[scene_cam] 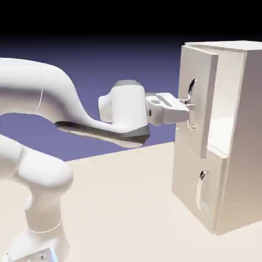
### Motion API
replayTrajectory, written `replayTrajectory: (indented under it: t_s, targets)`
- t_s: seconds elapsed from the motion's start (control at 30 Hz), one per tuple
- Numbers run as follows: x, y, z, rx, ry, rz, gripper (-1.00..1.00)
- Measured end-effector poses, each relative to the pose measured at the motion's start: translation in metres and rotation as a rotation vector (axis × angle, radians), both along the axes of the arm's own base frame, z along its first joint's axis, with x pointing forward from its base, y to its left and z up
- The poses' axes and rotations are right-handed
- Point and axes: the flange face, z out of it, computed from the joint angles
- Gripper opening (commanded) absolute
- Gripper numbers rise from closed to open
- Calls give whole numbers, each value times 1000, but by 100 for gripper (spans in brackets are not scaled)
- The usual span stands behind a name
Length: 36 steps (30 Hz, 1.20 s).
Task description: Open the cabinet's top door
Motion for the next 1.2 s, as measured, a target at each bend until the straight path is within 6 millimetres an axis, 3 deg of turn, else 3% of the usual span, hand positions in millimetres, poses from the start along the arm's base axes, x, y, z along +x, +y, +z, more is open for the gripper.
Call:
replayTrajectory:
  t_s: [0.5,0.7,0.97,1.2]
  targets:
    - [-39,58,0,0,-1,-256,-100]
    - [-44,69,0,-2,-1,-300,-100]
    - [-59,111,0,1,-1,-465,-100]
    - [-67,161,0,1,-1,-651,-100]
